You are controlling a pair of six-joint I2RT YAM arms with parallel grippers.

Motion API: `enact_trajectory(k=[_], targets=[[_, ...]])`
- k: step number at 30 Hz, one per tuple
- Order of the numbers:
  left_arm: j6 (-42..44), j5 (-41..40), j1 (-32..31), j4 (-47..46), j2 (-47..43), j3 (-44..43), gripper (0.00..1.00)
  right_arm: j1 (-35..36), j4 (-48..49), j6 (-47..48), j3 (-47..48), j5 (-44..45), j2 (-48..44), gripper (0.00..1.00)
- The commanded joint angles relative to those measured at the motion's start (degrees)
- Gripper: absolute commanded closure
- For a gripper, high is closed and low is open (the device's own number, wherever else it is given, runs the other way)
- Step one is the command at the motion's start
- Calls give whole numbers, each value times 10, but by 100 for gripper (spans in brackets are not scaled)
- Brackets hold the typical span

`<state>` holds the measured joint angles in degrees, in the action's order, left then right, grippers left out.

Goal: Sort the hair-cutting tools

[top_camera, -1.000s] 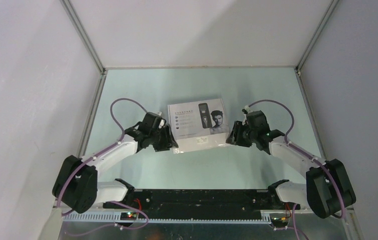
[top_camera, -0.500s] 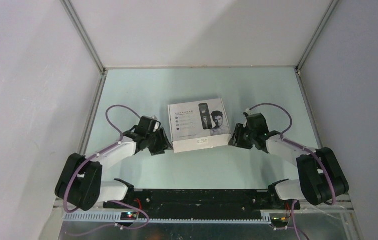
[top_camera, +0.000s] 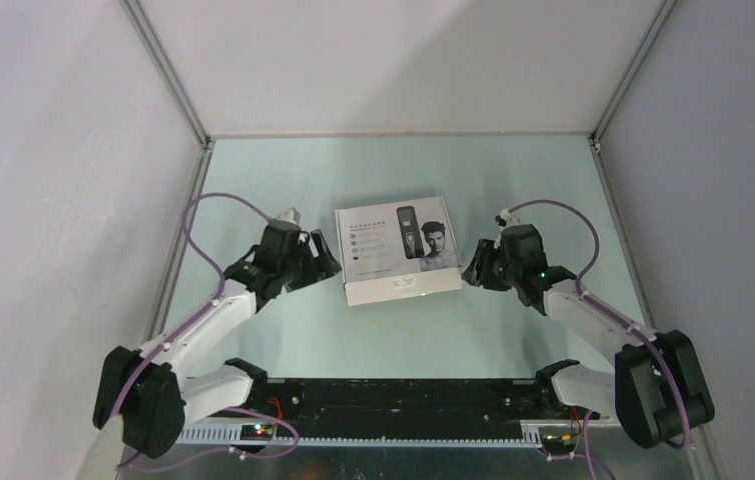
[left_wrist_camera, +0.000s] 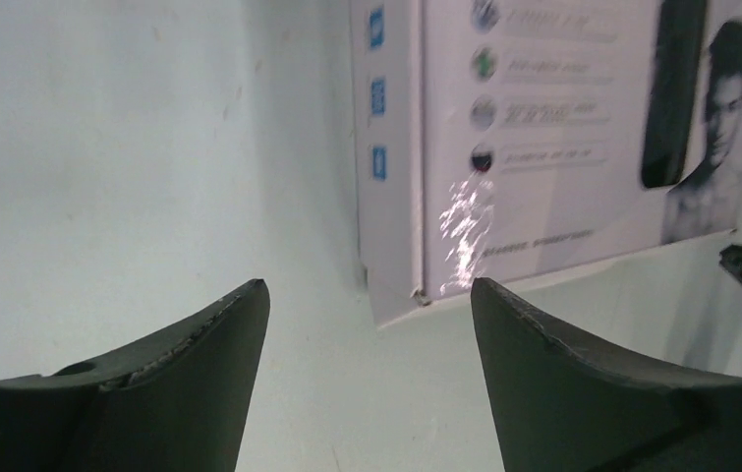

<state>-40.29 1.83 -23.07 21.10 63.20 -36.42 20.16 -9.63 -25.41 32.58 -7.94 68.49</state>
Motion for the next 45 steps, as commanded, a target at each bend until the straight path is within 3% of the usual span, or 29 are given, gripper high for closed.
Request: enact_trajectory(k=[1, 7, 16, 21, 27, 34, 45], targets=[[62, -65, 3, 1, -9, -68, 17, 19, 2, 9, 1, 16, -46, 52], [125, -66, 4, -13, 92, -200, 11, 51, 33, -1, 1, -2, -39, 53], [170, 0, 4, -50, 331, -419, 8, 64, 73, 6, 1, -15, 36, 54], [174, 67, 3, -41, 458, -558, 7, 65, 106, 13, 1, -29, 68, 54], [142, 163, -1, -47, 599, -656, 7, 67, 148, 28, 0, -36, 107, 54], [128, 234, -26, -55, 649, -662, 9, 71, 230, 59, 0, -17, 168, 54], [107, 314, -47, -120, 618, -541, 13, 110, 401, 94, -42, 57, 218, 53]])
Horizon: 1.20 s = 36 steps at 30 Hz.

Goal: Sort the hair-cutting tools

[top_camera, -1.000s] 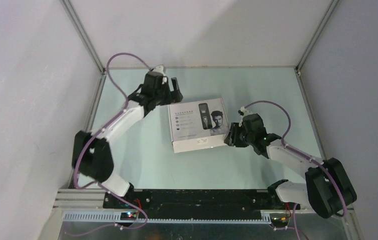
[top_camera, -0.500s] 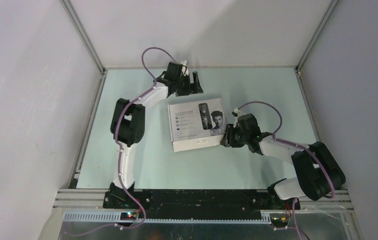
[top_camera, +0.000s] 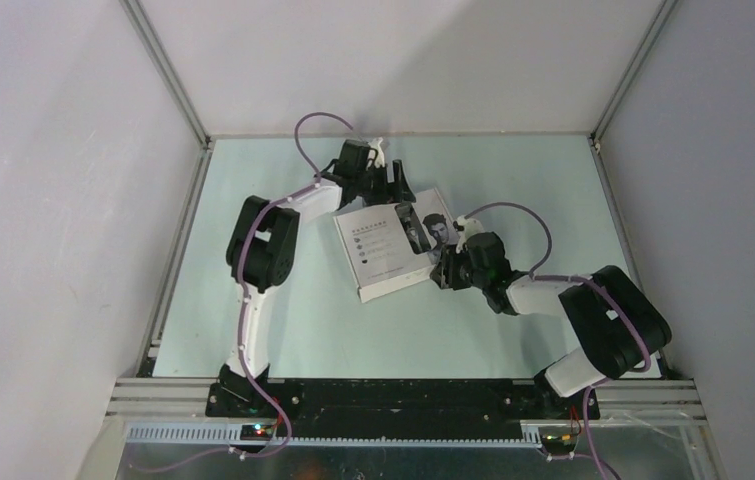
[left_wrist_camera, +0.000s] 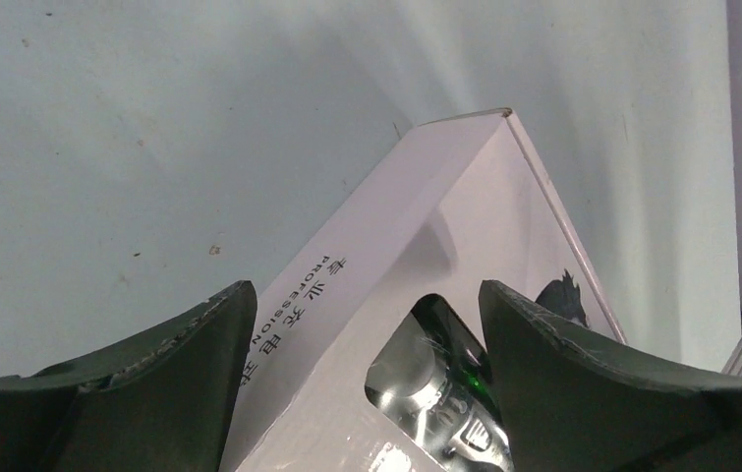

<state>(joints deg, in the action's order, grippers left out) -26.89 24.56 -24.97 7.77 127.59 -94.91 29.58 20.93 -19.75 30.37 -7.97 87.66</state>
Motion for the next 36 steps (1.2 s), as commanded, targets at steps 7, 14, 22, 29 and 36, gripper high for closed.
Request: enact_trajectory(k=[7, 14, 22, 29, 36], targets=[[-25, 136, -43, -4, -63, 102, 13, 45, 143, 72, -24, 54, 29, 52], [-64, 147, -52, -65, -106, 169, 14, 63, 153, 90, -22, 18, 18, 51], [-164, 140, -81, -180, -148, 264, 13, 108, 143, 92, -14, 28, 24, 49], [-207, 46, -47, -217, -211, 332, 9, 110, 89, 96, -12, 59, -8, 47], [-151, -42, 15, -148, -254, 317, 4, 139, 0, 123, -12, 79, -66, 44]])
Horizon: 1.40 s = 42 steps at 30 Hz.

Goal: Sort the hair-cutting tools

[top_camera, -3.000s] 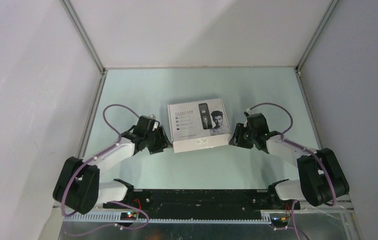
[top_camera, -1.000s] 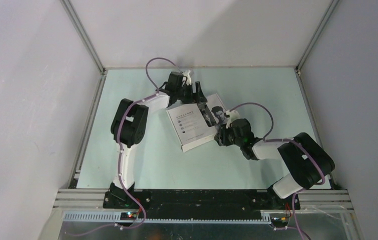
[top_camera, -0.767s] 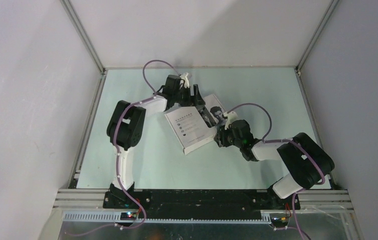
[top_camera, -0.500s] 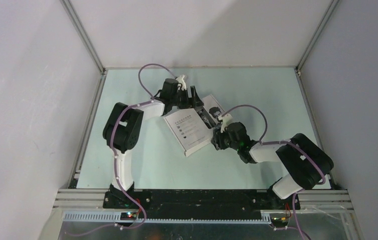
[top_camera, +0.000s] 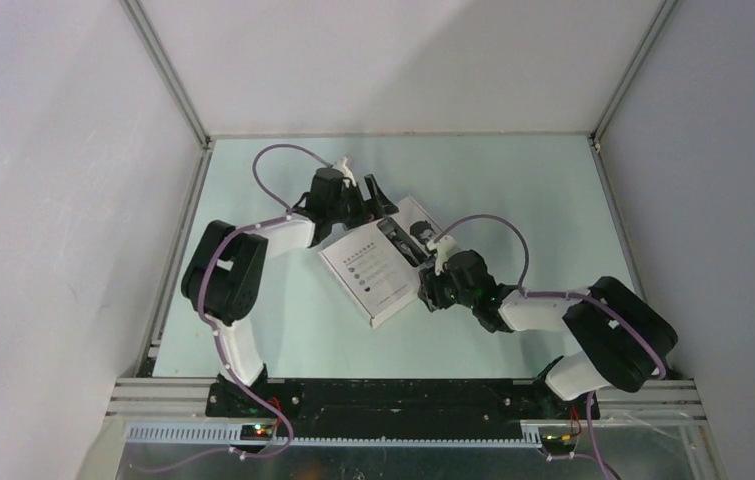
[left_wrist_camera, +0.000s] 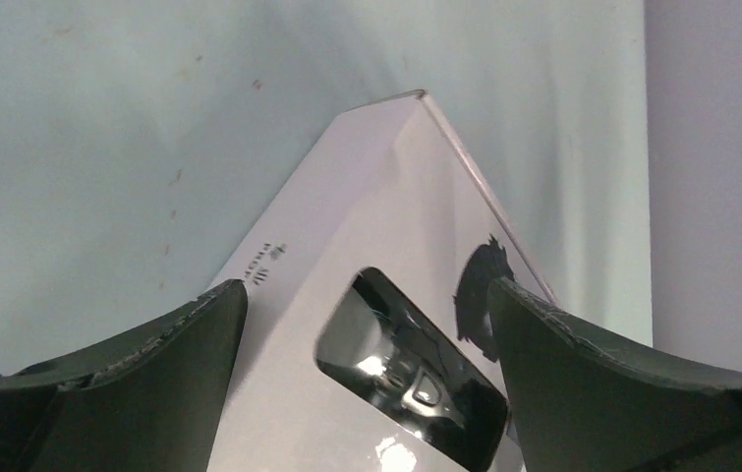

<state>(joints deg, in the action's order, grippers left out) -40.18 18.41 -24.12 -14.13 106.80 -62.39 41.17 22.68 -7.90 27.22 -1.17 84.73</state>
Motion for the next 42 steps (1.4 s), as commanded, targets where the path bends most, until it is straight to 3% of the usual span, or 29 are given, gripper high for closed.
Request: enact_trajectory(k=[1, 9, 15, 32, 42], targets=[[0, 10, 17, 93, -51, -13, 3, 31, -26, 7, 20, 19, -43, 44], [51, -51, 64, 176, -77, -28, 2, 102, -91, 35, 19, 54, -84, 43], [59, -73, 65, 208, -138, 51, 1, 165, -97, 34, 19, 39, -83, 43], [-72, 47, 48, 82, -184, 210, 1, 245, 1, 37, 60, 39, 58, 46], [-152, 77, 6, -10, -214, 286, 1, 250, 25, 32, 71, 94, 66, 47]])
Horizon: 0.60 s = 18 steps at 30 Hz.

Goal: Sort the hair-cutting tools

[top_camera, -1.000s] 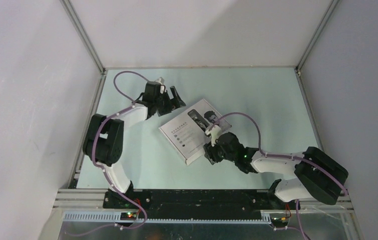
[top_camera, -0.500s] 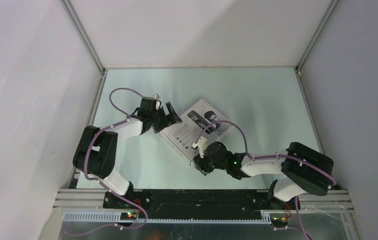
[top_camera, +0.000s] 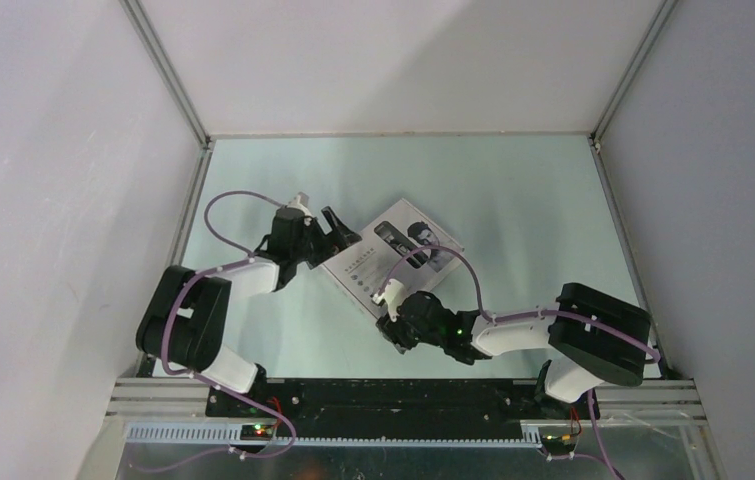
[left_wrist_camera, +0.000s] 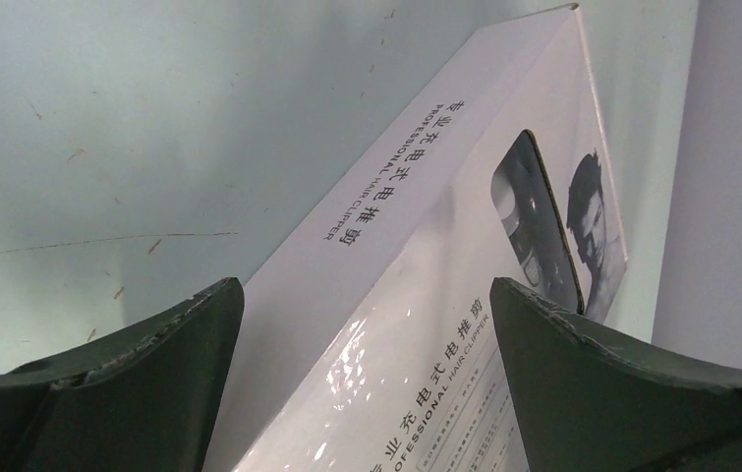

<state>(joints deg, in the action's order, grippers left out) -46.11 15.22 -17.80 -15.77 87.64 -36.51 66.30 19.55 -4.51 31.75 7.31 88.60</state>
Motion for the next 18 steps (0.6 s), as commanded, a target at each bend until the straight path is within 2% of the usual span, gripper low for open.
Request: enact_trajectory(k=[1, 9, 14, 18], targets=[[-89, 99, -56, 21, -30, 26, 1, -2, 53, -2, 26, 7, 26, 47], [-2, 22, -1, 162, -39, -59, 0, -12, -41, -8, 11, 46, -42, 43], [54, -4, 17, 233, 2, -188, 0, -69, -108, -42, -7, 54, -107, 42], [70, -11, 17, 236, 66, -273, 0, -128, -149, -64, -24, 58, -165, 42]])
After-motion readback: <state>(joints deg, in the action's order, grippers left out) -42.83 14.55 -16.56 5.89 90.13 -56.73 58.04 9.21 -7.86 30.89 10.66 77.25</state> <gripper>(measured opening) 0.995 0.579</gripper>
